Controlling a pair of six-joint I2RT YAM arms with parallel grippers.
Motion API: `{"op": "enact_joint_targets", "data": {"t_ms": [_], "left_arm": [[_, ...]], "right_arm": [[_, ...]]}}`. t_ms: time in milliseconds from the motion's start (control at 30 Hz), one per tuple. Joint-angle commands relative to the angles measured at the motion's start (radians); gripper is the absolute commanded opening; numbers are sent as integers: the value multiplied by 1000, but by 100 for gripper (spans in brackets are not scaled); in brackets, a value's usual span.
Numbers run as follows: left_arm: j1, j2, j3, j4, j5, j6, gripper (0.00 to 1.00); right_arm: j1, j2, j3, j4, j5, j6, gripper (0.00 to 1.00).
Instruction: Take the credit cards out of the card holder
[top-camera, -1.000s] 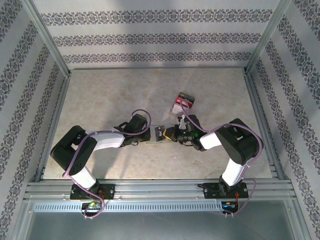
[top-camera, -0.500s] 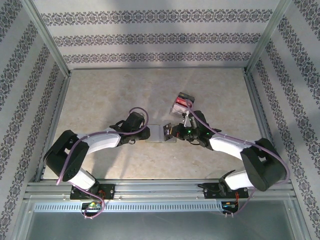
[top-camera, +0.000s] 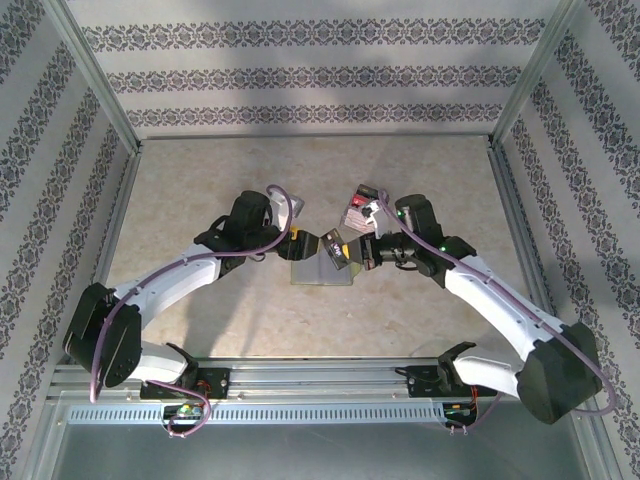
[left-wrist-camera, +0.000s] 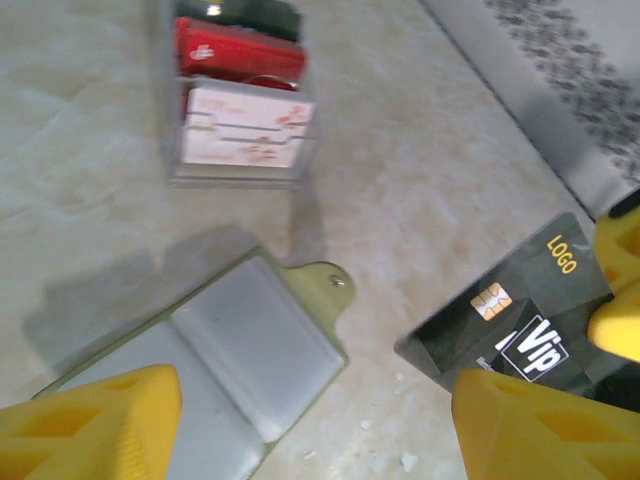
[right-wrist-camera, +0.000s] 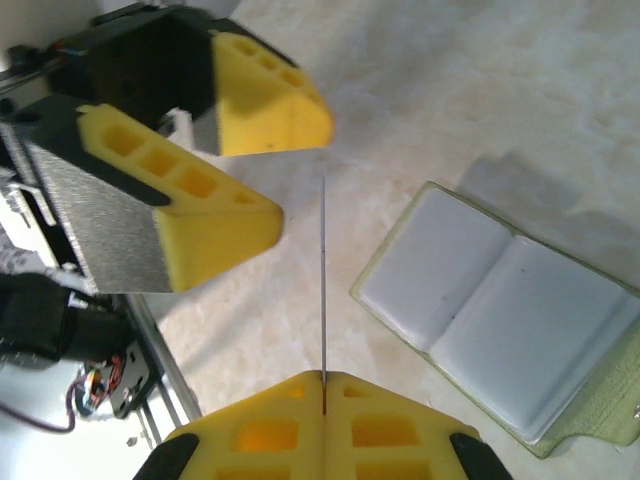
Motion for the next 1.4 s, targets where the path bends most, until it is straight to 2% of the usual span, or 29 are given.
{"op": "enact_joint_targets", "data": {"t_ms": [0,100,233,400,667,767,833,867,933,1000,1033,1100,1167,1300,1367], "left_arm": [[26,-23,1,-10,187,103,72],[49,-40,-22,59,310,75,71],[53,-62,-36,92,408,79,68],[52,-57,-42,94,487,80,65],[39,-1,-30,156,552,35,55],[37,13,-39,238,587,-13,47],[34,18,-49,293,606,-41,37],[34,16,-55,314,608,-53,31],[32,9,-73,374,606,-88,14],[32,-8,-98,452,600,-131,4],[32,-20,-112,494,593,-155,2],[32,-49,-134,535,553,-177,0],[33,-78,-154,574,504,-204,0],[32,-127,-201,716,446,-279,0],[32,-147,-222,781,417,-313,0]], "right_arm": [[-2,-34,30,-97,-70,-148,3],[-2,-51,44,-122,-76,-181,3],[0,-52,60,-146,-99,-213,3],[0,-41,72,-146,-133,-239,3],[11,-13,95,-126,-213,-257,3],[15,-4,100,-120,-234,-263,3],[15,1,101,-111,-246,-262,4],[15,5,102,-105,-256,-260,4],[15,12,106,-91,-274,-252,4],[12,14,106,-71,-273,-237,6],[9,10,104,-58,-267,-225,11],[2,0,90,-21,-246,-185,16],[-6,-18,69,18,-232,-155,27],[-33,-77,-18,153,-195,-54,35],[-57,-113,-69,243,-219,10,38]]}}
